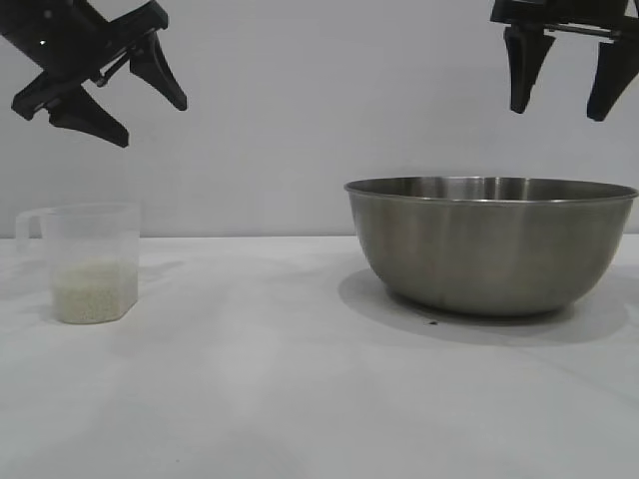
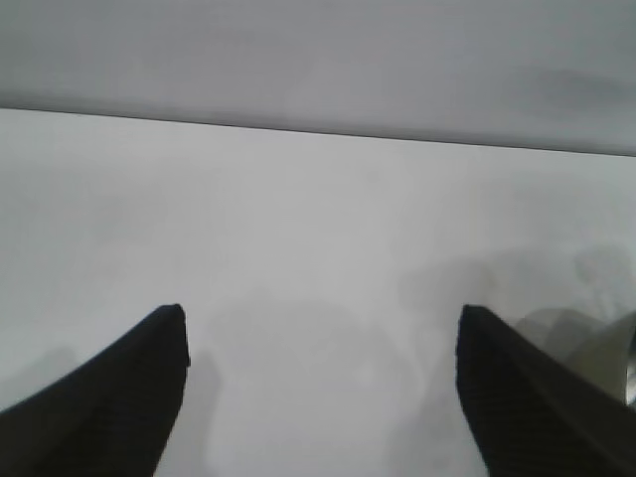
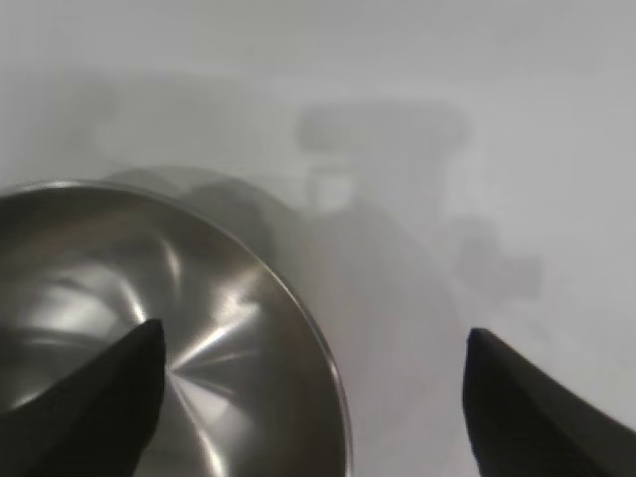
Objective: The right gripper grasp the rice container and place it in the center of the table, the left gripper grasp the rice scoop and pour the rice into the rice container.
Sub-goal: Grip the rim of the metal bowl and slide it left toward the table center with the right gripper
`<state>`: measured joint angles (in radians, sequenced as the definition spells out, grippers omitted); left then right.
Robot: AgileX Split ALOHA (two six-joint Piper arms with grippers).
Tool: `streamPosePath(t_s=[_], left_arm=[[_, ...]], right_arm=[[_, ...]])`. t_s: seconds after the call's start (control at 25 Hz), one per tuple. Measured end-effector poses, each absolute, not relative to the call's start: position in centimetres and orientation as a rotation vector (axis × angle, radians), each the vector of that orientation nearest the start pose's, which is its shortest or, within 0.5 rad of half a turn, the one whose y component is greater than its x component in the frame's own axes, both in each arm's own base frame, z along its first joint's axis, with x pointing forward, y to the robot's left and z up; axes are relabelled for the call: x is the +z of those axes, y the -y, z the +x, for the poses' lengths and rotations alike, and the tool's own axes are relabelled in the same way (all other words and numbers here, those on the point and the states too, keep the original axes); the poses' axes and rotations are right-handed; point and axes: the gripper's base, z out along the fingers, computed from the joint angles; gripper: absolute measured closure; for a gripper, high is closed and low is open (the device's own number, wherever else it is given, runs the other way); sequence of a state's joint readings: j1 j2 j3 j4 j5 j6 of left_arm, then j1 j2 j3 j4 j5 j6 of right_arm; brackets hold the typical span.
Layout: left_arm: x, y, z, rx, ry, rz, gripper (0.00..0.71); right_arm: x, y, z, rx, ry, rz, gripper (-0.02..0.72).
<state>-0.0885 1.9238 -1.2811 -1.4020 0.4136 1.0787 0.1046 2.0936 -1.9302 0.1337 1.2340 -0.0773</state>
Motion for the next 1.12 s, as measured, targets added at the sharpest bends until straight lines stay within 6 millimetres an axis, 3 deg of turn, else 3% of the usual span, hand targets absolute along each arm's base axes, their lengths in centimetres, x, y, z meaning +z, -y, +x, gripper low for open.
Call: streamPosePath(t_s=[0.12,0.36,0.4,0.6,0.64,0.76,0.88,0.96,1.0,1.08,1.12], left_arm=[[21.2,7.4,42.1,-0.670,-2.220,-0.013,0.214],[21.2,7.4,42.1,-0.670,-2.220,-0.012,0.214],[21.2,7.4,42.1,-0.670,-2.220,-0.012,0.214],[21.2,7.4,42.1,-0.676,-2.220,-0.012,0.214],[21.2,7.4,42.1,-0.676,-2.220,-0.012,0.214],[21.2,7.4,42.1,-0.681,-2.217,-0.020,0.214],[21.2,7.4,42.1,-0.684,-2.216,-0.025,0.214],[21.2,7.4,42.1,-0.684,-2.216,-0.025,0.214],[21.2,7.4,42.1,-0.684,-2.216,-0.025,0.214],[21.3,7.4,42.1,-0.685,-2.216,-0.027,0.214],[21.3,7.4,42.1,-0.686,-2.216,-0.026,0.214]], right_arm=[[25.6,-5.8,44.1,0.195,-2.904,-0.208,0.121],[21.9,-5.8,42.6,0.220,-3.044,-0.198,0.121],[21.5,-5.7,42.6,0.220,-3.056,-0.198,0.162],[18.9,-6.0,42.9,0.254,-3.112,-0.188,0.229],[18.2,-6.0,43.1,0.264,-3.127,-0.183,0.276],[16.5,-6.1,43.3,0.269,-3.163,-0.181,0.281],[15.4,-6.1,43.4,0.273,-3.186,-0.181,0.419],[15.4,-6.1,43.4,0.273,-3.185,-0.181,0.587],[15.4,-6.1,43.4,0.273,-3.183,-0.185,0.635],[15.8,-6.2,43.6,0.285,-3.172,-0.193,0.703],[16.0,-6.3,43.8,0.289,-3.163,-0.193,0.703]])
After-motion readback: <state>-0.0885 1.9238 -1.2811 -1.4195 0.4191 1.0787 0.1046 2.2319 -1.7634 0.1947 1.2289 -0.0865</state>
